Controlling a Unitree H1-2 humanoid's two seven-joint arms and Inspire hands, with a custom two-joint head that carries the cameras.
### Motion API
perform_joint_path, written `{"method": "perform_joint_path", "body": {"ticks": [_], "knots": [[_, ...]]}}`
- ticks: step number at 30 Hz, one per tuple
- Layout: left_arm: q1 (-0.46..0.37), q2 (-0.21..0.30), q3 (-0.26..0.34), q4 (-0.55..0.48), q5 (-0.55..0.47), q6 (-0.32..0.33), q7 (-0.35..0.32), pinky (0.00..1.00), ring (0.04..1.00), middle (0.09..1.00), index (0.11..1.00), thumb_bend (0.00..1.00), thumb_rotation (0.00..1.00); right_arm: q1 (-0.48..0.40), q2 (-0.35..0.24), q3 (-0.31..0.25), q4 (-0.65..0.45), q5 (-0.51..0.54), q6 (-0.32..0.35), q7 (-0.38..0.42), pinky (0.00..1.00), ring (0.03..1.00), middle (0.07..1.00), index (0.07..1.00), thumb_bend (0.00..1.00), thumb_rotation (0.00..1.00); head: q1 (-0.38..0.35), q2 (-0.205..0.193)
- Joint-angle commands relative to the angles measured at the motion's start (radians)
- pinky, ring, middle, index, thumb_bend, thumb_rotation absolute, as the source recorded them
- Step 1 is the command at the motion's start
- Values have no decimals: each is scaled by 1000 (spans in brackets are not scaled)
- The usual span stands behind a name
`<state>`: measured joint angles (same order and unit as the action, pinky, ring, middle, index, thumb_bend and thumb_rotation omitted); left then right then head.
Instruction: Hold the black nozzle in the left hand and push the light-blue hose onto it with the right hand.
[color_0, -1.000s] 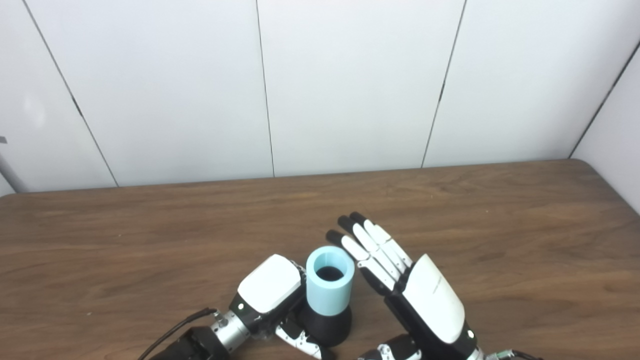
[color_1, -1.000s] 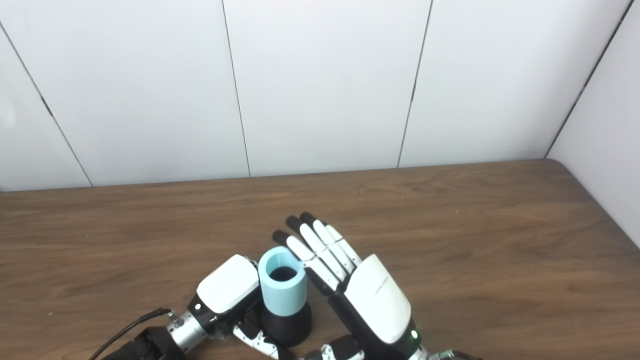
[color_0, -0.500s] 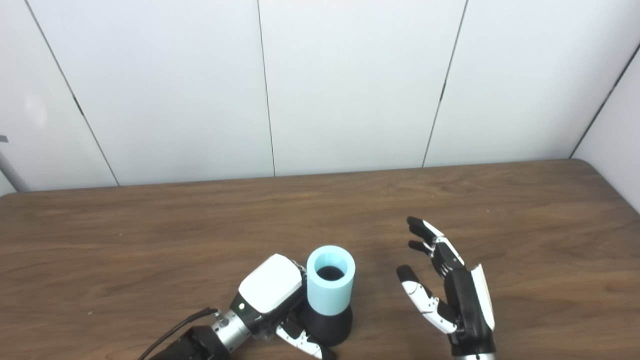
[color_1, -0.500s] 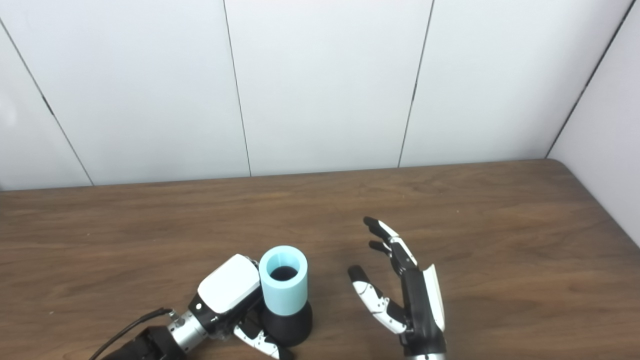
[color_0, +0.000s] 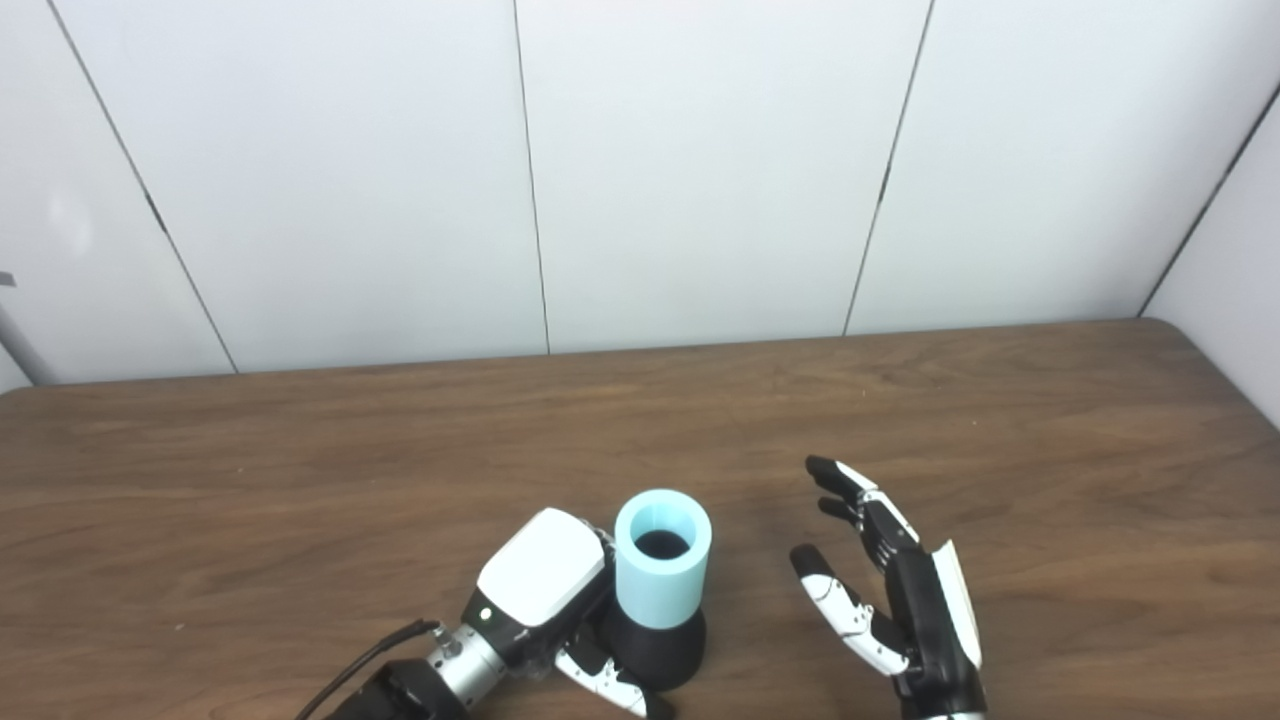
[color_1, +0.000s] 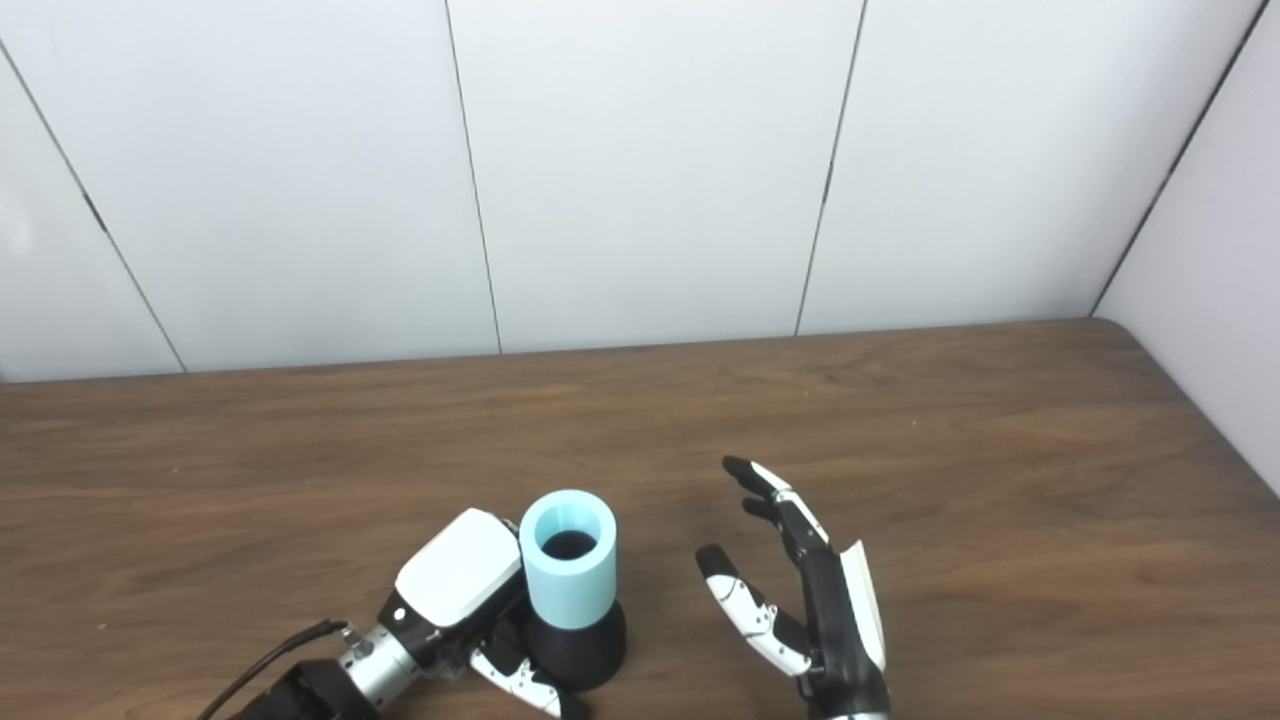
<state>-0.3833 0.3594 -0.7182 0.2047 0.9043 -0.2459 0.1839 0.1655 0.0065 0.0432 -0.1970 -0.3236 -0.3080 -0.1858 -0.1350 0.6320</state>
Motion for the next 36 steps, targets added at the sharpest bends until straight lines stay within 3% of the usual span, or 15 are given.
{"method": "perform_joint_path", "body": {"ticks": [1,6,14,17,20,25,29,36], "knots": [[80,48,-19,103,98,177,-223,787,864,866,867,1000,443,-27,-6,-10,-17,-5,-27,-4,802,853,840,802,300,598,-1,1],[76,47,9,128,113,221,-225,820,887,893,897,1000,441,-26,-6,-7,-23,-7,-7,5,793,849,841,800,297,601,-6,-1],[62,45,59,204,79,239,-182,840,902,903,908,1000,403,-23,0,-6,-32,2,23,14,801,862,846,797,299,596,-3,-4],[57,56,87,212,49,218,-180,836,898,900,908,1000,414,-20,1,-6,-40,-7,36,17,765,855,842,785,298,604,-2,-2],[49,71,113,223,-15,179,-203,904,940,927,930,1000,414,-23,-2,-4,-37,-2,40,23,747,847,843,790,288,590,3,-5],[40,112,136,194,-114,141,-283,989,996,983,981,1000,422,-26,-4,0,-35,-5,49,30,739,835,840,788,281,564,5,-11],[44,141,157,184,-180,98,-304,989,1000,996,986,1000,418,-27,-6,1,-33,13,51,40,748,834,841,797,286,536,14,-14],[71,206,188,142,-208,57,-314,1000,999,1000,1000,1000,425,-31,-16,-2,-28,15,50,53,758,835,841,795,305,558,30,-17]]}}
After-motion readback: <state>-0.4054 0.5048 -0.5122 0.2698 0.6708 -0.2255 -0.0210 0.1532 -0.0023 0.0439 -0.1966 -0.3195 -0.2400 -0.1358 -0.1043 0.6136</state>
